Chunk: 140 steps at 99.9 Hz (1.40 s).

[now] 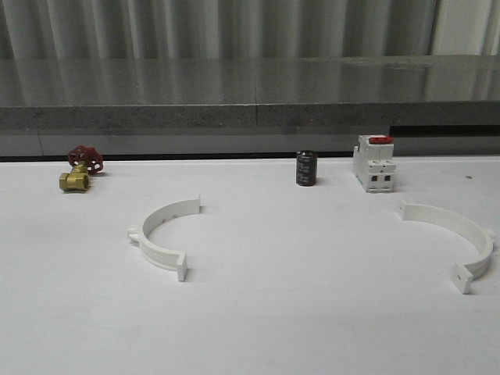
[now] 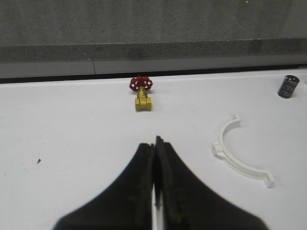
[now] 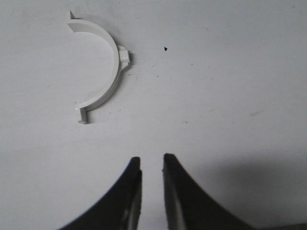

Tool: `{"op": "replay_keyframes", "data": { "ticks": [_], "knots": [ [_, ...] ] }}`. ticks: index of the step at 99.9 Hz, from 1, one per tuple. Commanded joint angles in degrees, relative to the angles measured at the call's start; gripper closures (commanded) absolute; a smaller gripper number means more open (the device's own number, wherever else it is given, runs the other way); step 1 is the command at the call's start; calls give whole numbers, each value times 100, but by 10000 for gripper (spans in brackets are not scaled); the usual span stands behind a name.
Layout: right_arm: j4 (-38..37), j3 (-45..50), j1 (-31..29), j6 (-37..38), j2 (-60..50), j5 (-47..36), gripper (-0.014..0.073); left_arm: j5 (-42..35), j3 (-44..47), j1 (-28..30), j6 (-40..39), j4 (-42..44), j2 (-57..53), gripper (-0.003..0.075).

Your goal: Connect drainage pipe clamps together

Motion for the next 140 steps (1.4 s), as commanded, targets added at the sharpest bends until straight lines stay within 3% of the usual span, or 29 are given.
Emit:
{"op": "replay_keyframes", "data": {
  "ticks": [1, 11, 22, 48, 65, 91, 140],
  "knots": [
    [4, -204, -33, -11, 55, -293, 247, -378, -140, -33, -4, -109, 29, 741],
    [4, -204, -33, -17, 174, -405, 99, -378, -140, -33, -4, -109, 29, 741],
    [18, -233, -33, -87, 465, -598, 35, -378, -140, -33, -4, -109, 29, 741],
    [211, -854, 224, -497, 1773, -826, 35, -378, -140, -33, -4, -109, 29, 741],
    [211, -1302, 445, -503, 2877, -1283, 36, -378, -140, -33, -4, -109, 29, 741],
    [216, -1988, 538, -503, 4312, -1336, 55, -378, -140, -33, -4, -109, 29, 741],
    [216, -2533, 538, -513, 5338, -1442, 55, -378, -140, -33, -4, -109, 29, 741]
  ]
}}
